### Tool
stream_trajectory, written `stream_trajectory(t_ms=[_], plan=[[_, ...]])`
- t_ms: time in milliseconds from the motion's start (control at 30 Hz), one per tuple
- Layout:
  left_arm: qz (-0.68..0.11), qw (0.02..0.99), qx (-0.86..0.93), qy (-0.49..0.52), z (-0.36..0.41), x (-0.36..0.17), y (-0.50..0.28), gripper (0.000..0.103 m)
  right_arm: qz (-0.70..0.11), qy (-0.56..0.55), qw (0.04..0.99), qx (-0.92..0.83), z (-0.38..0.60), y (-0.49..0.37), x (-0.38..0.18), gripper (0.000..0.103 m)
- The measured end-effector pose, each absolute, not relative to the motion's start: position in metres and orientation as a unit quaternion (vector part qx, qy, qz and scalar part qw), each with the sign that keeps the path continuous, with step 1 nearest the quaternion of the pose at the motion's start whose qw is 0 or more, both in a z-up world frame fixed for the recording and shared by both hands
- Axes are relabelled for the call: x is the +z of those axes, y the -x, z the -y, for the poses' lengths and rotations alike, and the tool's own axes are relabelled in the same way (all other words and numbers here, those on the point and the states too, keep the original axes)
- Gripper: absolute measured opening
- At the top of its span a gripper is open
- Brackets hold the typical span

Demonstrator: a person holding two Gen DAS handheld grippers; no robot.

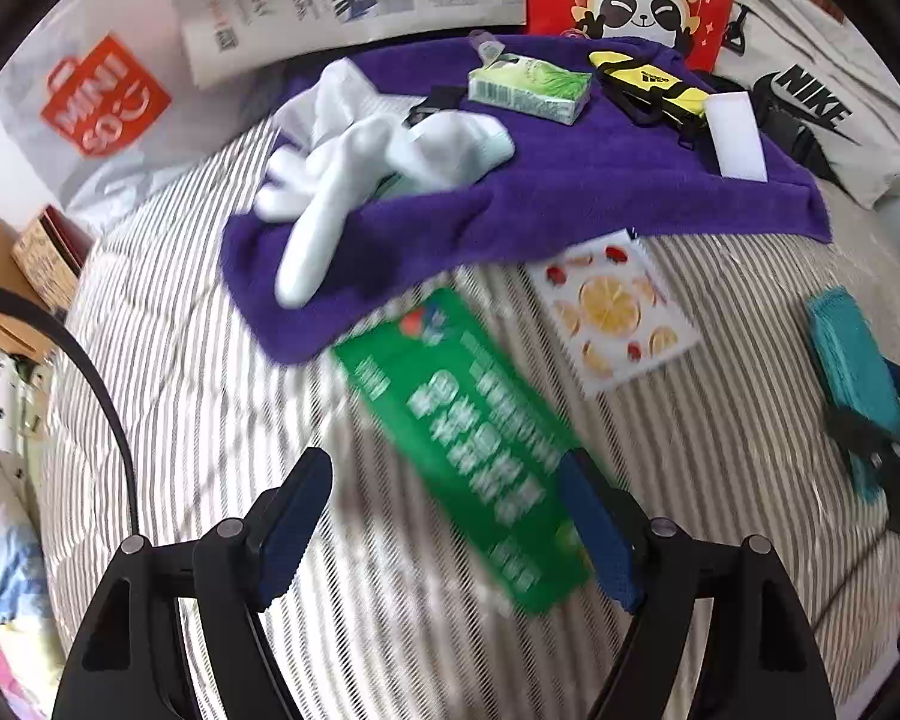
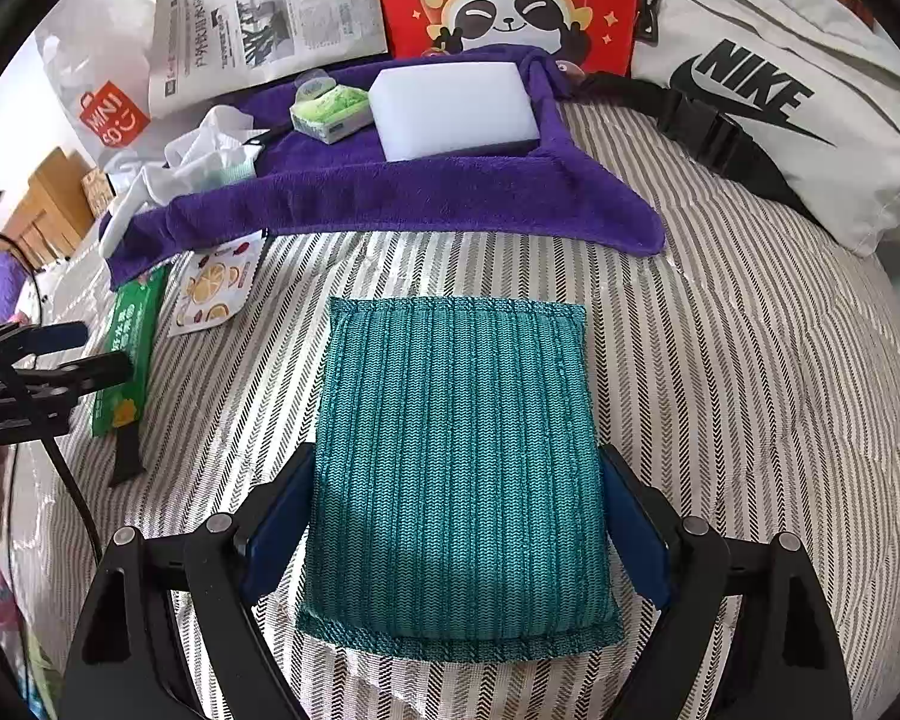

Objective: Organize soft objects
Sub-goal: 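Reach the left tool down to the green card while right holds the teal mat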

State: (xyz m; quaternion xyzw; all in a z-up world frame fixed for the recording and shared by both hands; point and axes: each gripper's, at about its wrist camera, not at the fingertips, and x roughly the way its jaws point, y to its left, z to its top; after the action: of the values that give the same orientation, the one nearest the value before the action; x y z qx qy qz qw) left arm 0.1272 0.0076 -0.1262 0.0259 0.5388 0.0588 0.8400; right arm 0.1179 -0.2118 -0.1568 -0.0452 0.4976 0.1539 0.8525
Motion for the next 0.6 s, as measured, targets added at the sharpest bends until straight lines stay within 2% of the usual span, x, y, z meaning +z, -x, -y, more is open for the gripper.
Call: stream_trajectory(t_ms=[200,300,367,600], plan=[[-0.544,0.836,0.057,0.031,-0.032,-0.126,-0.111,0.076,-0.496,0.060,0.852,0.152,0.205,-0.117,-0.158,0.088],[-0.547,0.832,0.049,0.081,-0.040,-0.134,-0.121,0.081,-0.497,0.069,0.851,0.151,0.203,-0.117,-0.159,0.088],[-0.544,0.834,0.066,0.068,-0.033,-0.138,-0.129,0.087,-0.498,0.067,0.851,0.154,0.204,-0.117,-0.158,0.088],[-0.542,0.837,0.069,0.020,-0.017,-0.143,-0.132,0.087,-0.494,0.070,0.853,0.153,0.203,-0.113,-0.159,0.088]])
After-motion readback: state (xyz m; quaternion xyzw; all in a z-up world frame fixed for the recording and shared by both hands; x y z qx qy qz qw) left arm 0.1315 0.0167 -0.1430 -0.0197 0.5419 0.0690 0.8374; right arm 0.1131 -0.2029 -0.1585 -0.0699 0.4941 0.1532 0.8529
